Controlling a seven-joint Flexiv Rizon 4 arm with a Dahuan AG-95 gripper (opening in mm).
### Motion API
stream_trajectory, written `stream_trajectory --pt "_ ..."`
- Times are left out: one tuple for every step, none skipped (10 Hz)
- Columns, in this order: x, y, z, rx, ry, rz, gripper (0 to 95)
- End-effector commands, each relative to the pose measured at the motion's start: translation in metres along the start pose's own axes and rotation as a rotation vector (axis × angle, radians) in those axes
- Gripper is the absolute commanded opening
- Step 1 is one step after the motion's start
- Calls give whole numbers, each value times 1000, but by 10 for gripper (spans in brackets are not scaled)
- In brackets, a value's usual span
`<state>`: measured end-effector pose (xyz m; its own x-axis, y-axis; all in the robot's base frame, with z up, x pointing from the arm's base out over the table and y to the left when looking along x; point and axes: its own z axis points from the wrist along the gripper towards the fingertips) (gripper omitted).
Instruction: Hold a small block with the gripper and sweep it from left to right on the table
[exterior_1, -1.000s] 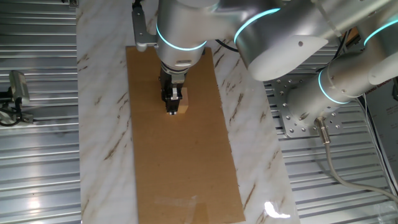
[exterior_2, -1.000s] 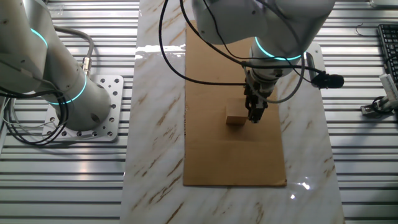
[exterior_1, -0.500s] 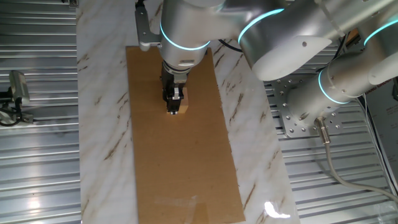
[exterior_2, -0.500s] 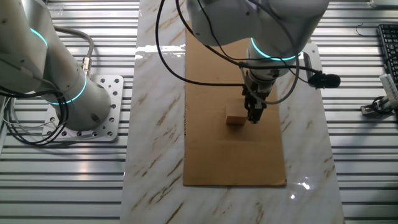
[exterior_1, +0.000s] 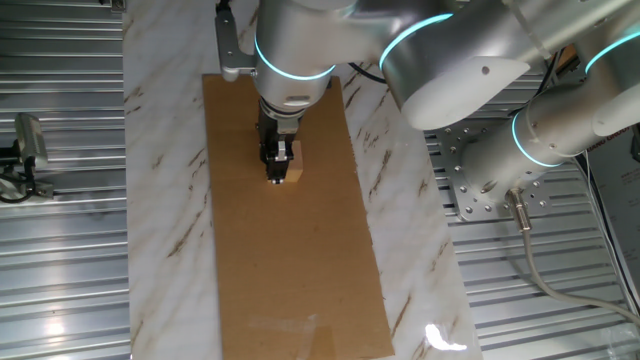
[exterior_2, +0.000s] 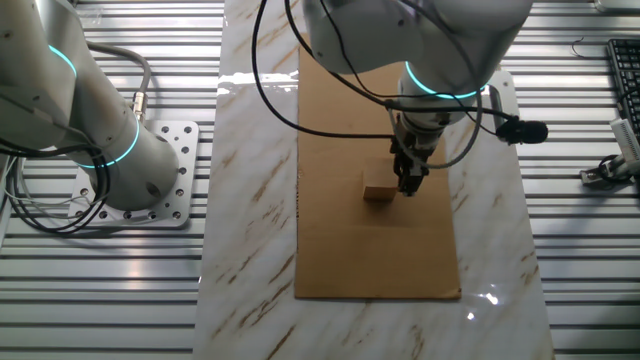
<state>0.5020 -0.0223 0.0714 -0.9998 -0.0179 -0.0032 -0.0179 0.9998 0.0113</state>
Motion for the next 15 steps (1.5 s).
stream_trajectory --pt "0 0 0 1 -7 -2 570" --pt "0 0 0 2 1 -6 570" --pt "0 0 0 0 10 -9 570" --pt "0 0 0 -5 14 -14 760" --pt "0 0 0 -15 17 -18 760" --pt "0 0 0 -19 18 -18 760" --pt "0 0 0 -24 28 -16 760" --pt "0 0 0 -24 31 -13 760" --pt "0 0 0 -23 34 -19 760" --pt "0 0 0 -23 33 -24 760" --pt "0 0 0 -24 32 -38 760" --pt "0 0 0 -26 31 -44 760" --pt "0 0 0 -28 32 -48 760" --pt "0 0 0 -29 33 -47 760" --pt "0 0 0 -31 41 -48 760"
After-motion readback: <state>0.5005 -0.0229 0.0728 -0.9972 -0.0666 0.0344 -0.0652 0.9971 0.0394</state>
